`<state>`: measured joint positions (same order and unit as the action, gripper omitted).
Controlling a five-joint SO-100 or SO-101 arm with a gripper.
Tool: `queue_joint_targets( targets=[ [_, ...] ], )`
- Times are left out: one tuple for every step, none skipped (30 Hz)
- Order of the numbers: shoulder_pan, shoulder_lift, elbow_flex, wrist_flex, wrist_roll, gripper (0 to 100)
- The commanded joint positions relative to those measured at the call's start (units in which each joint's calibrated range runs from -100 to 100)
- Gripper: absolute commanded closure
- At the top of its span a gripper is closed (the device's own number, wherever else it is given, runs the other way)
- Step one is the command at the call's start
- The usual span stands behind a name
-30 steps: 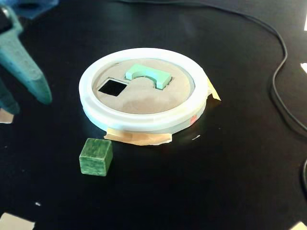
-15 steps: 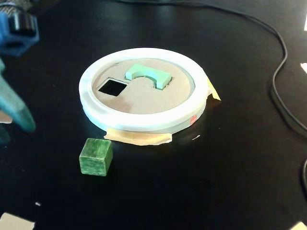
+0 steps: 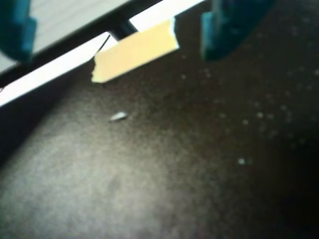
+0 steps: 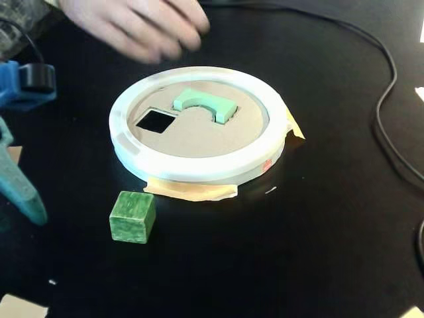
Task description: Pick up the U shape block and drop it in corresponding U shaped hole
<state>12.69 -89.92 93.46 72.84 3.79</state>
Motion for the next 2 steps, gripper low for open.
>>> queue_joint_targets(
  targets=[
    [-0.3, -0.4, 0.0, -1.8, 0.0, 44],
    [-0.3, -0.4, 0.0, -1.8, 0.0, 44]
  ],
)
